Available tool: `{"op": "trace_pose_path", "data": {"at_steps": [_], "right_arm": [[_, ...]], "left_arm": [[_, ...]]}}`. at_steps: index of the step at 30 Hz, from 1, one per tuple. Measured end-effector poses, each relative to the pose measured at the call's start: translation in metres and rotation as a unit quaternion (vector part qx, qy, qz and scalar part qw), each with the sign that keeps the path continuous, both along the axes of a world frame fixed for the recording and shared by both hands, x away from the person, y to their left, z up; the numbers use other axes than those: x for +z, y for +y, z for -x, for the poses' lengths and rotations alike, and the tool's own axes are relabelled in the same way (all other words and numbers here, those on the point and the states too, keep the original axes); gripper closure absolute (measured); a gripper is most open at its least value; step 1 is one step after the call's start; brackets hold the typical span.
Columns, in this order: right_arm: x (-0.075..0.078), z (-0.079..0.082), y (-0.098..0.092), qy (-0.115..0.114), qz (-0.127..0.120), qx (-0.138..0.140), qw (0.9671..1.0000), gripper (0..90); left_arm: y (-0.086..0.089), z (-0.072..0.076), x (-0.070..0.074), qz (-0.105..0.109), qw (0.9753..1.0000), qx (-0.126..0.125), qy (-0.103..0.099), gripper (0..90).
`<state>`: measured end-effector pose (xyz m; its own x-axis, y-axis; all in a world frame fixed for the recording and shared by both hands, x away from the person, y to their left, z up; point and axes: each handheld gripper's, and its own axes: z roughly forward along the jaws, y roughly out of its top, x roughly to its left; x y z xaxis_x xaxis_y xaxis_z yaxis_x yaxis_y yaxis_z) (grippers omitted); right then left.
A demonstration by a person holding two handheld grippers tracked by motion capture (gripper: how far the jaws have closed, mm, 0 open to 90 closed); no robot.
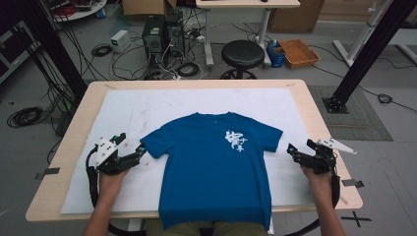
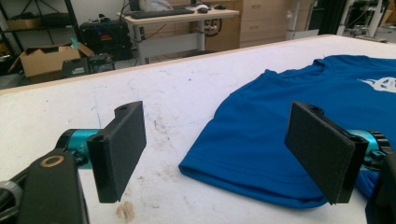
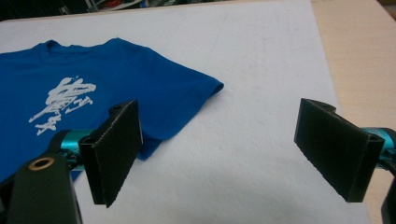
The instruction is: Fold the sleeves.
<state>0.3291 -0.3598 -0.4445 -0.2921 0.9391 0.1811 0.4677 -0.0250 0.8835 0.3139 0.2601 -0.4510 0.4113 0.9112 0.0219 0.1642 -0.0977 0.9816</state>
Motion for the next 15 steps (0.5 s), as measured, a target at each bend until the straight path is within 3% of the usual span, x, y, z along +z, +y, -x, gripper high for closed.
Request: {"op": "trace_pose_path", "data": {"at_steps": [2,5,8,10,14,15], "right_arm": [[0.005,-0.006,0.005,0.007,0.004,-0.004,1.0,15.1],[0.012,-0.02,0.017,0.038,0.008,-0.003,0.9992,19.4],[0.01,-0.038,0.026,0.08,0.025,0.0,0.9965,31.0],[0.006,-0.051,0.032,0.103,0.032,-0.007,0.9942,33.8],[0.003,-0.064,0.042,0.128,0.044,-0.001,0.9909,43.7],[0.002,-0.068,0.048,0.137,0.063,0.0,0.9886,48.0]], "left_arm": [[0.0,-0.001,0.0,-0.004,1.0,0.003,0.004,20.6],[-0.002,-0.002,0.0,-0.01,0.9999,0.008,0.008,20.6],[-0.004,-0.002,0.001,-0.02,0.9997,0.012,0.01,20.7],[-0.004,-0.002,0.001,-0.022,0.9996,0.014,0.012,20.7],[-0.004,-0.003,0.001,-0.015,0.9996,0.02,0.017,20.8],[-0.003,-0.003,0.001,-0.015,0.9995,0.021,0.017,20.8]]}}
